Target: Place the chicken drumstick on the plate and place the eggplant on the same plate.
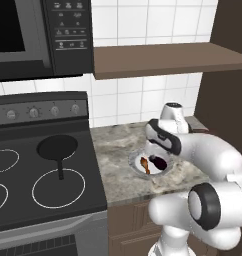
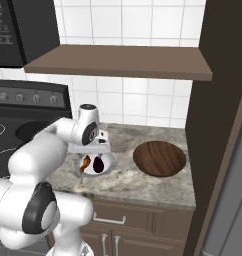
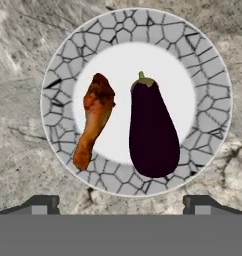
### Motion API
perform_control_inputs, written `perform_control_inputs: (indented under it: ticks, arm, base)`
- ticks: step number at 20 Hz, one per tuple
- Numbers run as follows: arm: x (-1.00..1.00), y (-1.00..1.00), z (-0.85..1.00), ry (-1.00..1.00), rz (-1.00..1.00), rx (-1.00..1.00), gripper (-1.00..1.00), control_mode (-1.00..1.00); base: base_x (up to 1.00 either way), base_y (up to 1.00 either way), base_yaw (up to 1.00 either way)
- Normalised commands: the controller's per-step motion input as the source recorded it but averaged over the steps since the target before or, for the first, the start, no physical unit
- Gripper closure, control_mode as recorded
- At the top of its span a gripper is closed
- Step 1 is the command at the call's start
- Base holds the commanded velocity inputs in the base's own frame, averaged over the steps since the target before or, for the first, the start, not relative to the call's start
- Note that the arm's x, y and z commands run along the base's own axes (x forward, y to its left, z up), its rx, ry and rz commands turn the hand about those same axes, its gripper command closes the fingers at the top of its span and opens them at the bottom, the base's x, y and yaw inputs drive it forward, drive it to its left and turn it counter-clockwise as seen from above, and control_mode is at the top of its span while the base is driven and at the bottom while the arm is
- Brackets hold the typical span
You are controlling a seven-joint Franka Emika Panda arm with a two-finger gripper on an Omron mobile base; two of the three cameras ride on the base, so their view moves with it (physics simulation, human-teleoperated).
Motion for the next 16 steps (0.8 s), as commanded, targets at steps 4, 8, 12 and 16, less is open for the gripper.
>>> perform_control_inputs:
  ticks: [4,8,12,16]
  arm:
    - [-0.64,0.62,0.39,0.0,0.0,0.0,-1.0,-1.0]
    - [-0.63,0.46,0.57,0.0,-0.02,0.0,-1.0,-1.0]
    - [-0.86,0.11,0.46,0.0,-0.08,0.0,-1.0,-1.0]
    - [-0.9,0.0,0.34,0.0,-0.14,0.0,-1.0,-1.0]
  base:
    - [0.0,0.0,0.0]
    - [0.0,0.0,0.0]
    - [0.0,0.0,0.0]
    - [0.0,0.0,0.0]
